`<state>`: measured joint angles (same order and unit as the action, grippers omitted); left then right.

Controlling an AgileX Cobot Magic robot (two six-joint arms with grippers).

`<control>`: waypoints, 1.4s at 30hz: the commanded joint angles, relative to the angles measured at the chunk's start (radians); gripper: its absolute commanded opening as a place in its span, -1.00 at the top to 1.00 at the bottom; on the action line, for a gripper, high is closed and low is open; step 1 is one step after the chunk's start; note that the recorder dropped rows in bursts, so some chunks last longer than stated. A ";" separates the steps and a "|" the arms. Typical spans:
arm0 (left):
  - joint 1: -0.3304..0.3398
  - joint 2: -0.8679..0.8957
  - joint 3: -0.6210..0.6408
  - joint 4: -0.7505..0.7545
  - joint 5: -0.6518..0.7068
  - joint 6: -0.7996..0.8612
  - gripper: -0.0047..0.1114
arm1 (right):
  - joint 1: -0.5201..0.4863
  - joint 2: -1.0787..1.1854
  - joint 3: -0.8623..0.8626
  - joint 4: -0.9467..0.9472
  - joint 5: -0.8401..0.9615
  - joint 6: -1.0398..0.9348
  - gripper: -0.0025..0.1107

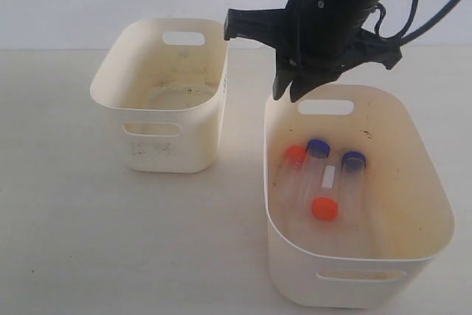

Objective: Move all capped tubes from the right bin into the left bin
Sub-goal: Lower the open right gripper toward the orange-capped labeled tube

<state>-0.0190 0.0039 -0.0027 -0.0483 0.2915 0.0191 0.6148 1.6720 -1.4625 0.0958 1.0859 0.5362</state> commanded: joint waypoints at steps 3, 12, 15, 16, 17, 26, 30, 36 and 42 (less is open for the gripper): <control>-0.002 -0.004 0.003 -0.009 0.004 -0.002 0.85 | 0.001 0.005 -0.003 -0.106 0.099 0.175 0.62; -0.002 -0.004 0.003 -0.009 0.004 -0.002 0.85 | 0.003 0.028 0.065 -0.106 0.024 0.244 0.62; -0.002 -0.004 0.003 -0.009 0.004 -0.002 0.85 | 0.003 0.028 0.113 -0.108 -0.012 0.287 0.62; -0.002 -0.004 0.003 -0.009 0.004 -0.002 0.85 | 0.003 0.028 0.124 -0.108 -0.023 0.298 0.62; -0.002 -0.004 0.003 -0.009 0.004 -0.002 0.85 | 0.003 0.028 0.135 -0.108 -0.037 0.299 0.62; -0.002 -0.004 0.003 -0.009 0.004 -0.002 0.85 | 0.003 0.102 0.163 -0.124 -0.055 0.353 0.62; -0.002 -0.004 0.003 -0.009 0.004 -0.002 0.85 | 0.003 0.134 0.163 -0.158 -0.077 0.407 0.62; -0.002 -0.004 0.003 -0.009 0.004 -0.002 0.85 | 0.003 0.176 0.163 -0.187 -0.080 0.429 0.62; -0.002 -0.004 0.003 -0.009 0.004 -0.002 0.85 | 0.003 0.206 0.163 -0.210 -0.125 0.463 0.62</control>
<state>-0.0190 0.0039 -0.0027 -0.0483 0.2915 0.0191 0.6165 1.8741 -1.3047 -0.0937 0.9783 0.9883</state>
